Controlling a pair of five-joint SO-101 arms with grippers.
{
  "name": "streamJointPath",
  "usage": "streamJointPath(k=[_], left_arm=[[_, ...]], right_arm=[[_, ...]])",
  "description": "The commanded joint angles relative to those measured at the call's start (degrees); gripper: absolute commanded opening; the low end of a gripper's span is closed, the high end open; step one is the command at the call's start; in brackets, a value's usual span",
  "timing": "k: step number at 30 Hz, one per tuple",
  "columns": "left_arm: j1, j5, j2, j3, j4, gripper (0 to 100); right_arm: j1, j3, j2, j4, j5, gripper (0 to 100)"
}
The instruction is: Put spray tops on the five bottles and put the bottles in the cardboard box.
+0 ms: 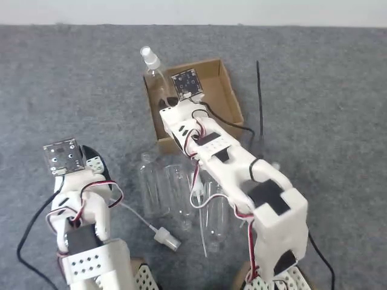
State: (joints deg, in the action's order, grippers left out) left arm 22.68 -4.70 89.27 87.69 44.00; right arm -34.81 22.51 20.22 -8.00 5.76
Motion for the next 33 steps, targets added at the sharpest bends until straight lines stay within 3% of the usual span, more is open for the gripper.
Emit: streamJointPath(k=[1,9,23,33], left_arm=[[0.2,0.5,1.0,-0.7,-2.0,1],[-0.1,0.5,1.0,-0.7,-2.0,1],[-0.1,0.5,1.0,-0.7,-2.1,1],[-0.1,0.5,1.0,-0.7,-2.1,1]], right_arm=[[0.7,1.3,-8.4,-0.8,-1.0,0.6],[0.0,8.4,-19.0,0.4,-8.1,0.6],[-0.2,9.7,-44.6,44.0,-8.0,0.6],[-0.2,9.7,-51.5,63.0,-7.9,0.7]])
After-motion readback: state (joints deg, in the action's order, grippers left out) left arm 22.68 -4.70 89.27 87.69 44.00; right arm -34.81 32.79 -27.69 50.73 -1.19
